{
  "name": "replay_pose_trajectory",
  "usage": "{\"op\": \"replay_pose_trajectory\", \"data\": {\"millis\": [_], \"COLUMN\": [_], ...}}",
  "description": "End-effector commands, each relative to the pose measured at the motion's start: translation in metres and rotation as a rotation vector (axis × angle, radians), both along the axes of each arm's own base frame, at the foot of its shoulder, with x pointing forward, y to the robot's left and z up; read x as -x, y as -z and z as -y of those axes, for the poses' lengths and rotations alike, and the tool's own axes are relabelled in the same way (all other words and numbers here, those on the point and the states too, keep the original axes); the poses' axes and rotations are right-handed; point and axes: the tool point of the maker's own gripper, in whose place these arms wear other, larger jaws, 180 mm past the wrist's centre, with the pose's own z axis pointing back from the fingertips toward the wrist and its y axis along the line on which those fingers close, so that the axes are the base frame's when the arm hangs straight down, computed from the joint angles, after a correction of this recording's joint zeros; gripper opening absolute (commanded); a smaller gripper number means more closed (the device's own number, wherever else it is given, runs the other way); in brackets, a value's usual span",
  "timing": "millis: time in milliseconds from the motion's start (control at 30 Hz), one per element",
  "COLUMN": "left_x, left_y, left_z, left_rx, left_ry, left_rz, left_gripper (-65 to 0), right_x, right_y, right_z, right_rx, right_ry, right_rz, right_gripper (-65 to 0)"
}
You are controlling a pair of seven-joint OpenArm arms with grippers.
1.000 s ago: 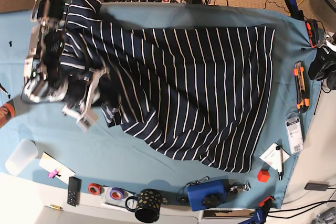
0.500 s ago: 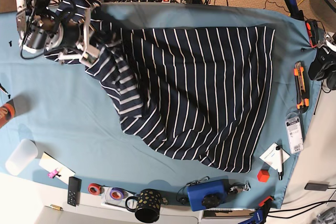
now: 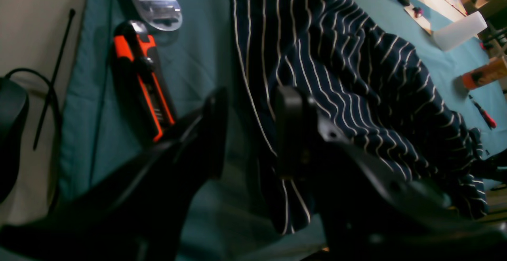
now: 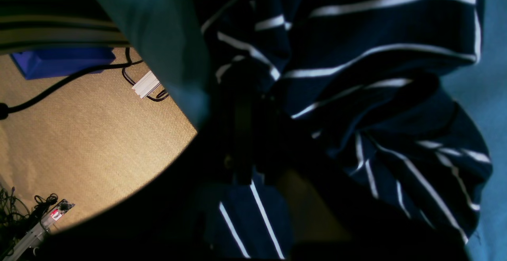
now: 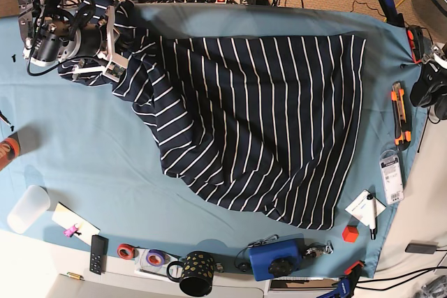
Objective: Layout the t-shirt on the table in an organized manner, then fold the t-shirt properly
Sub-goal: 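Lift the grasped shirt edge with the right gripper and fold it inward, then release the shirt and regrasp its side edge with the right gripper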
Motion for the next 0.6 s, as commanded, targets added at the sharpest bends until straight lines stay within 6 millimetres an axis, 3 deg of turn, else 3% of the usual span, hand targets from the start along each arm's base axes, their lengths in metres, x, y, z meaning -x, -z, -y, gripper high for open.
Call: {"op": "replay_pose_trajectory", "data": {"millis": [0, 133, 267, 367, 567], "left_x": [-0.005, -0.005, -0.005, -0.005, -0.004], "left_y": [-0.017, -0.017, -0.017, -0.017, -0.013], "left_z": [-0.003, -0.003, -0.003, -0.003, -0.005], "left_rx": [-0.01, -0.01, -0.01, -0.012, -0.028], "left_ry": [0.003, 0.004, 0.004, 0.003, -0.003], "left_rz": [0.059, 0.06, 0.059, 0.057, 0.04], "left_gripper": [-43.9, -43.9, -43.9, -43.9, -43.9], "right_x": [-0.005, -0.005, -0.006, -0.009, -0.042], "right_y": [-0.008, -0.015, -0.034, -0.059, -0.068], "right_z": [0.0, -0.006, -0.023, -0.042, 0.002], "right_rx": [-0.004, -0.011, -0.02, -0.031, 0.179], "right_ry": [-0.012, -0.034, -0.097, -0.171, -0.074], "right_rz": [0.026, 0.051, 0.123, 0.223, 0.366], "right_gripper": [-65.0, -55.2, -54.4, -54.4, -54.4]}}
